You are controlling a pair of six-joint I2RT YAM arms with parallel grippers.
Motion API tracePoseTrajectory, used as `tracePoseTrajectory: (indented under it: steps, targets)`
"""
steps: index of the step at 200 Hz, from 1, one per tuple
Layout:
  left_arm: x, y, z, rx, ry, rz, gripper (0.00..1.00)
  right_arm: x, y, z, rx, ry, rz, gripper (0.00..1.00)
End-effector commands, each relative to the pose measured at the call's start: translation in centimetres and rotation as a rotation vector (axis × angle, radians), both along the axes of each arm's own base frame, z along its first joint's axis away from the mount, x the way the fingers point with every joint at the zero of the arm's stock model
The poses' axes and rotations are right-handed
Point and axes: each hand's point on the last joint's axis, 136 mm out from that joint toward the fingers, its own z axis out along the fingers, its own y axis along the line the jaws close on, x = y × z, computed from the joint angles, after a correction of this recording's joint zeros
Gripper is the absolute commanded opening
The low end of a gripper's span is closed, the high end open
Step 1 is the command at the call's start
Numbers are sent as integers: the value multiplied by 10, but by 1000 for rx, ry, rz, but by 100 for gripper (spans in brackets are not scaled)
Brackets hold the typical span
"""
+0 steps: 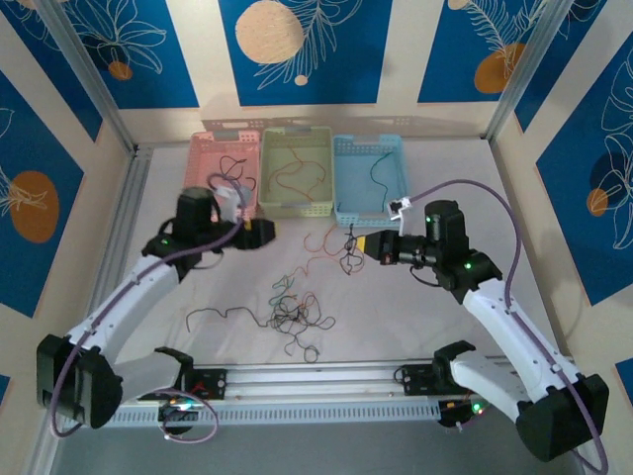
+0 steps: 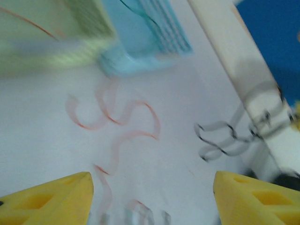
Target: Untangle the cables
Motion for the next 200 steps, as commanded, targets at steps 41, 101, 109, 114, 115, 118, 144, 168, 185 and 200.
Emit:
tracePoseTrajectory:
  steps: [41,101,109,114,115,118,144,168,185,200]
  targets:
    - [-75,-56,64,-160,-103,-280,71,-19,45,-3,-101,-75,172,0]
    - [-73,-66,46,-94,-64,-271,72,-27,59,-5,-87,-81,234,0]
    - [-68,-68,47,-100,-56,-255,71,-29,60,-6,-87,-83,247,0]
    - [-65,-69,47,-101,-48,-243,70,-30,60,-6,-87,-85,255,0]
    - [-64,-70,47,-101,-45,-240,70,-31,60,-6,-86,-87,256,0]
    - [-62,-70,47,-99,-38,-230,70,-31,61,-6,-86,-89,262,0]
    - [-47,-72,40,-66,34,-156,67,-38,63,-9,-95,-108,299,0]
    - [-44,-78,36,-72,79,-147,67,-40,64,-12,-103,-118,313,0]
    - [-45,-80,28,-40,100,-141,66,-41,65,-14,-108,-122,321,0]
    - [-45,-80,20,-9,117,-124,65,-42,65,-15,-113,-125,326,0]
